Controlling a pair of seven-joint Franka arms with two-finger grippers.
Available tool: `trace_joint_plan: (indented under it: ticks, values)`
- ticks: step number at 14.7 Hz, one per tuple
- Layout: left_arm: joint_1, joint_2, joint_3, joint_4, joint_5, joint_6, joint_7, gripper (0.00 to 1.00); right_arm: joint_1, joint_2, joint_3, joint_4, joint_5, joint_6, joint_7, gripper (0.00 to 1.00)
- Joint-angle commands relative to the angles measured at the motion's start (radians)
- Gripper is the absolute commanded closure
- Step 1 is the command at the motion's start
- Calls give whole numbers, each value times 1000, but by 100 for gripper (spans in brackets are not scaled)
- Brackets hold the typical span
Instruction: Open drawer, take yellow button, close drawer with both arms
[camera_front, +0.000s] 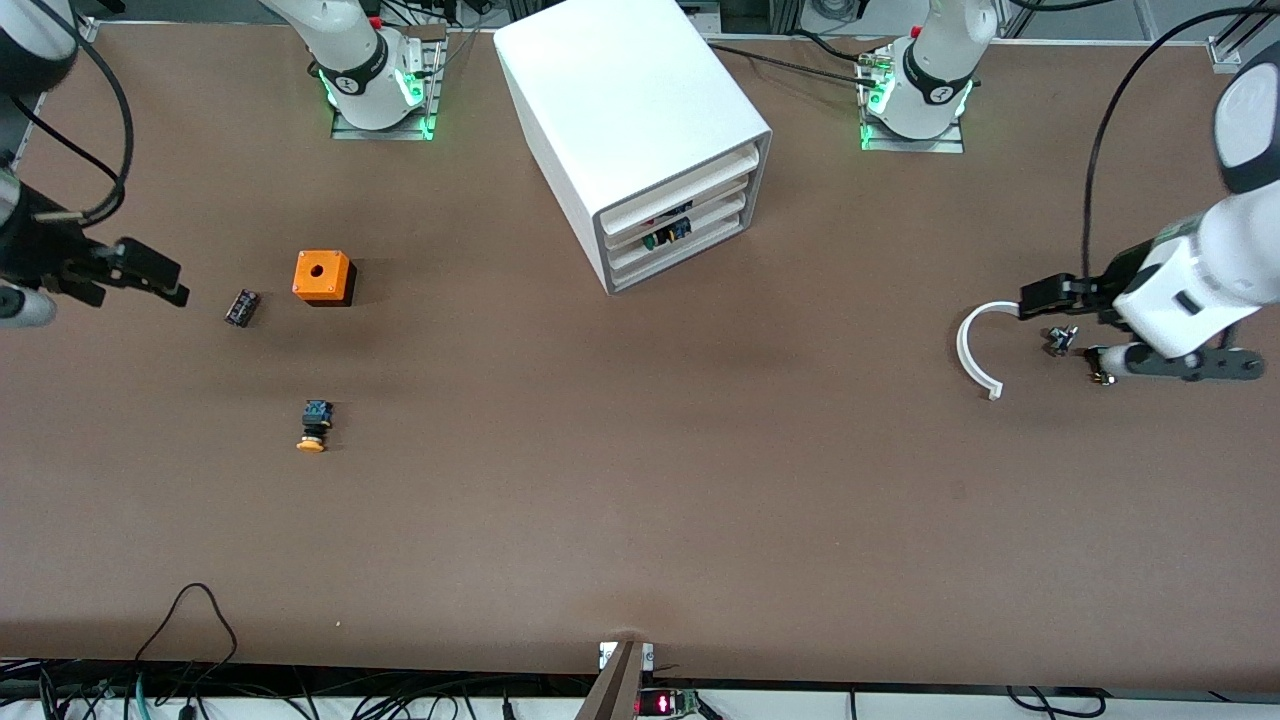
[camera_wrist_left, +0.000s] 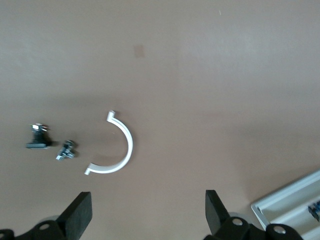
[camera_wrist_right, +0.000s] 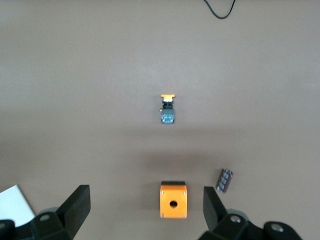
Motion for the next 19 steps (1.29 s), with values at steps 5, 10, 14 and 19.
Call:
trace_joint_plan:
  ticks: [5, 10, 14, 19]
  values:
    - [-50, -293, 34, -299, 46, 121, 6, 0, 4, -9, 14, 154, -48, -154, 13, 0]
    - [-49, -255, 28, -252, 45, 90, 3, 0, 14, -4, 14, 196, -49, -209, 15, 0]
    - [-49, -255, 30, -243, 42, 70, 6, 0, 14, -3, 14, 200, -45, -206, 15, 0]
    - [-50, -257, 14, -237, 42, 52, 4, 0, 14, -3, 14, 200, -43, -207, 15, 0]
